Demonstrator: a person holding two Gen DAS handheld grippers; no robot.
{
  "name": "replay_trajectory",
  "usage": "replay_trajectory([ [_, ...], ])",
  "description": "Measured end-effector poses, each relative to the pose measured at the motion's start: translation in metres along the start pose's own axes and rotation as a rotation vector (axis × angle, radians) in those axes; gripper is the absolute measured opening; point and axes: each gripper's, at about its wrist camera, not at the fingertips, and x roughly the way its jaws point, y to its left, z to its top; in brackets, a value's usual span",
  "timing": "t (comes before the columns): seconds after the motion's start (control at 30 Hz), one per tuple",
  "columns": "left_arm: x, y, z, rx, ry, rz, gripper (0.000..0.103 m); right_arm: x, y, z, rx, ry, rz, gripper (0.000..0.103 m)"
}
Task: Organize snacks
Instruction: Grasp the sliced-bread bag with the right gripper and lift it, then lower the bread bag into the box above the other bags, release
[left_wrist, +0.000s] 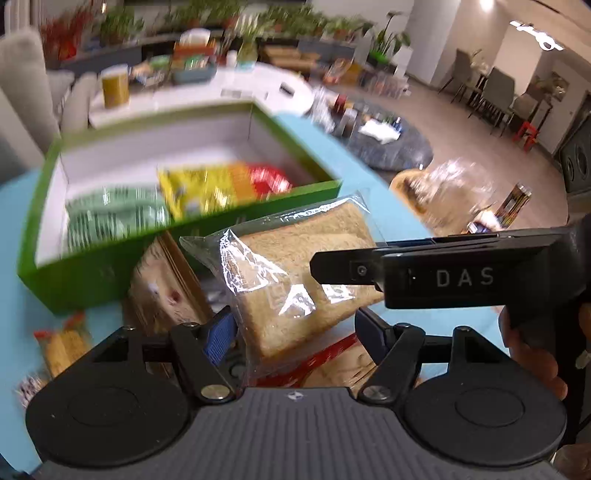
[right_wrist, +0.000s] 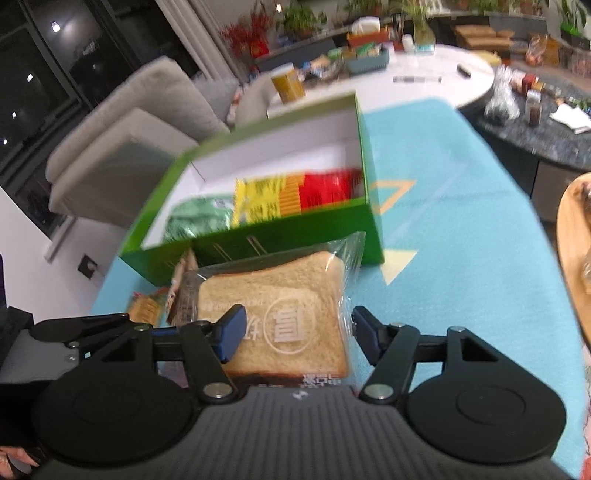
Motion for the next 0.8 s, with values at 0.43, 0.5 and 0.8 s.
replay_trajectory([
  [0.43,-0.06,-0.011,0.033,0.096,-0.206,0.086,0.067,-0.048,0.028,0.031,-0.027,-0.168,0.062,0.064],
  [0.5,-0.063,-0.009,0.041,0.106,-0.224,0.123,0.067,-0.045,0.034,0.039,-0.042,-0.175,0.076,0.064],
  [0.8,-0.057,0.011,0.074,0.068,-0.248,0.164,0.066,-0.027,0.044,0.073,-0.066,-0.182,0.085,0.064],
])
